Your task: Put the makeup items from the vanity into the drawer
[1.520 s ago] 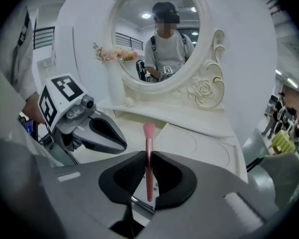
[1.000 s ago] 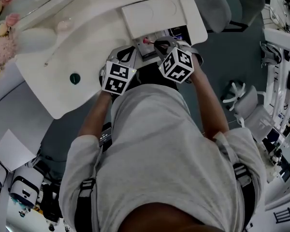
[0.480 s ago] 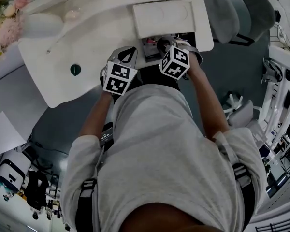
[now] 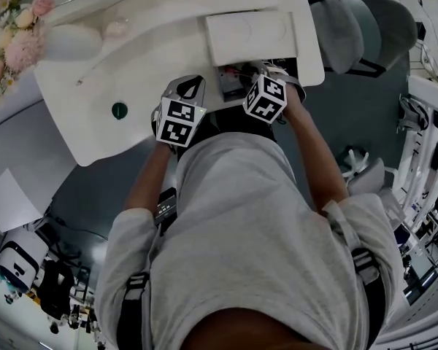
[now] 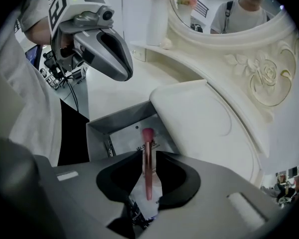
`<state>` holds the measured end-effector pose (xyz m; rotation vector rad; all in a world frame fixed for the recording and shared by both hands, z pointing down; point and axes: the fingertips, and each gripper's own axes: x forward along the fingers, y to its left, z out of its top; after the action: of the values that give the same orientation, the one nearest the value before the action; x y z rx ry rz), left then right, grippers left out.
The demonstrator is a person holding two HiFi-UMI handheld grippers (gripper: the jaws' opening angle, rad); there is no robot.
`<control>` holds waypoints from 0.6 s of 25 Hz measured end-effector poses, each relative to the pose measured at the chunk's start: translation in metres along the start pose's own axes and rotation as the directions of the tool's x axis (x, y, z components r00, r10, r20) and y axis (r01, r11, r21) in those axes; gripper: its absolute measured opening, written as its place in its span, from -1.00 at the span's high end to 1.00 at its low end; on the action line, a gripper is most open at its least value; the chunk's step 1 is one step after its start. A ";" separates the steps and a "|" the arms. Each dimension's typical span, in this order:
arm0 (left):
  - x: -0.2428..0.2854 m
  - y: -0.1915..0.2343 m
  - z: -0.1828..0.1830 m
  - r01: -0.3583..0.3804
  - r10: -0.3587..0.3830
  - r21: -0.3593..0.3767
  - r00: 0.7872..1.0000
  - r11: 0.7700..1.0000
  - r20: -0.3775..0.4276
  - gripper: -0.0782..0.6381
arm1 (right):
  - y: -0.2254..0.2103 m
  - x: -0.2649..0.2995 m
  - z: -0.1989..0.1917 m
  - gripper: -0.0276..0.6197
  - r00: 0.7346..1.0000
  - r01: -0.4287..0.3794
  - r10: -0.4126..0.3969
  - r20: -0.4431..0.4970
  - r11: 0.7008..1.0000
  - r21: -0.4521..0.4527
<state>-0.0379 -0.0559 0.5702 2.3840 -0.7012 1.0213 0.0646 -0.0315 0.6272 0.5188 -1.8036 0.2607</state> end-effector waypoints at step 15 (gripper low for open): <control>-0.046 0.040 0.026 -0.044 0.041 0.125 0.999 0.991 0.029 0.77 | -0.005 -0.095 0.100 0.92 0.808 0.027 -0.250 0.533 0.920 0.391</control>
<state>-0.0762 -0.0893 0.5271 2.5037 -0.7194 1.0825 0.0025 -0.0590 0.5072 1.0907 -2.3044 0.3688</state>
